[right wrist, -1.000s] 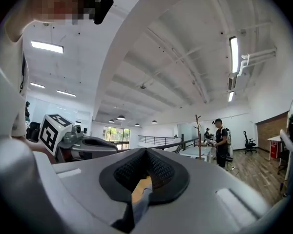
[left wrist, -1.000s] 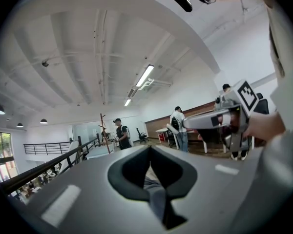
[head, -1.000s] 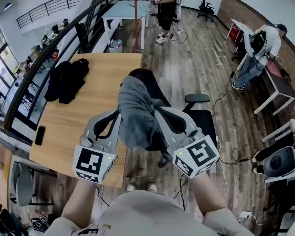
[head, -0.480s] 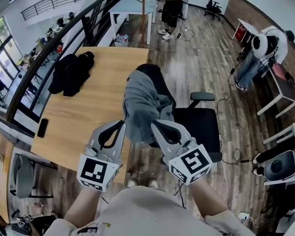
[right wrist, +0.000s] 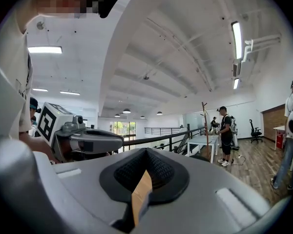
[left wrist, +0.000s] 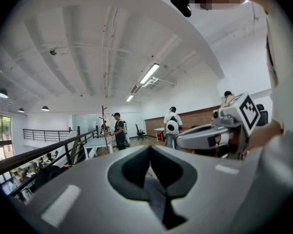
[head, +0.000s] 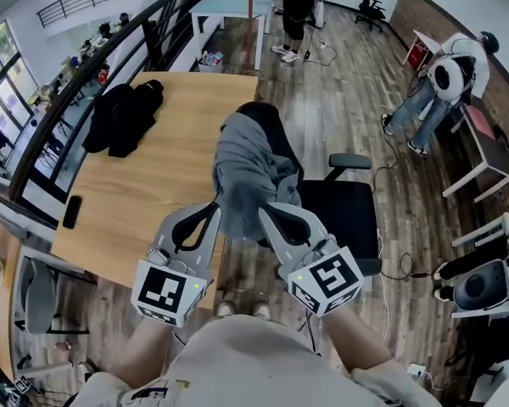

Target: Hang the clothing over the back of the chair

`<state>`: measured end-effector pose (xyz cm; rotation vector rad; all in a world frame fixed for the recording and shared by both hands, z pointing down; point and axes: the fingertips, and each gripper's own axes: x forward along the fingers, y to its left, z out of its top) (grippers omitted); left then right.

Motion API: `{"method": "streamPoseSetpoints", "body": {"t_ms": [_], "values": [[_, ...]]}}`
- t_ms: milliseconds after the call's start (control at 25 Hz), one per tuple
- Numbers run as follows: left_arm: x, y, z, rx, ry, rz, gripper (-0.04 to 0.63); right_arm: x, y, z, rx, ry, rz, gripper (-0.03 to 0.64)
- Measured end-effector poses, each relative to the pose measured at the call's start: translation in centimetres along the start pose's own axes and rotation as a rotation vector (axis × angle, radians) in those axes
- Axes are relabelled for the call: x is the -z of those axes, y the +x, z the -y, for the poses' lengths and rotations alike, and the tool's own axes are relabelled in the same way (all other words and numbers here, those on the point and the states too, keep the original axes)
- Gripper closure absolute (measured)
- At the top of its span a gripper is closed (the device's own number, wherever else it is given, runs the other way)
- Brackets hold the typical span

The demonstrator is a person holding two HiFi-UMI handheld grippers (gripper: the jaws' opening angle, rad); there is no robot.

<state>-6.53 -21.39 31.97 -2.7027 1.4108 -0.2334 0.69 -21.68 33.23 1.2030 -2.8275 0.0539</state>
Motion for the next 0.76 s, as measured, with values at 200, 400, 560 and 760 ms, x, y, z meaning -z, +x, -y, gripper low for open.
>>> {"method": "streamPoseSetpoints", "body": {"t_ms": [200, 400, 560, 760], "values": [[0.3, -0.3, 0.3, 0.003, -0.002, -0.013, 0.595, 0.2, -0.3, -0.2, 0.000, 0.005, -0.009, 0.618], [0.5, -0.5, 0.3, -0.002, 0.004, -0.021, 0.595, 0.3, -0.5, -0.2, 0.002, 0.026, -0.007, 0.618], [0.6, -0.4, 0.3, 0.004, 0.006, -0.025, 0.594, 0.7, -0.5, 0.2, 0.009, 0.044, -0.010, 0.618], [0.6, -0.4, 0.3, 0.004, 0.008, -0.028, 0.595, 0.8, -0.6, 0.7, 0.020, 0.054, -0.007, 0.618]]}}
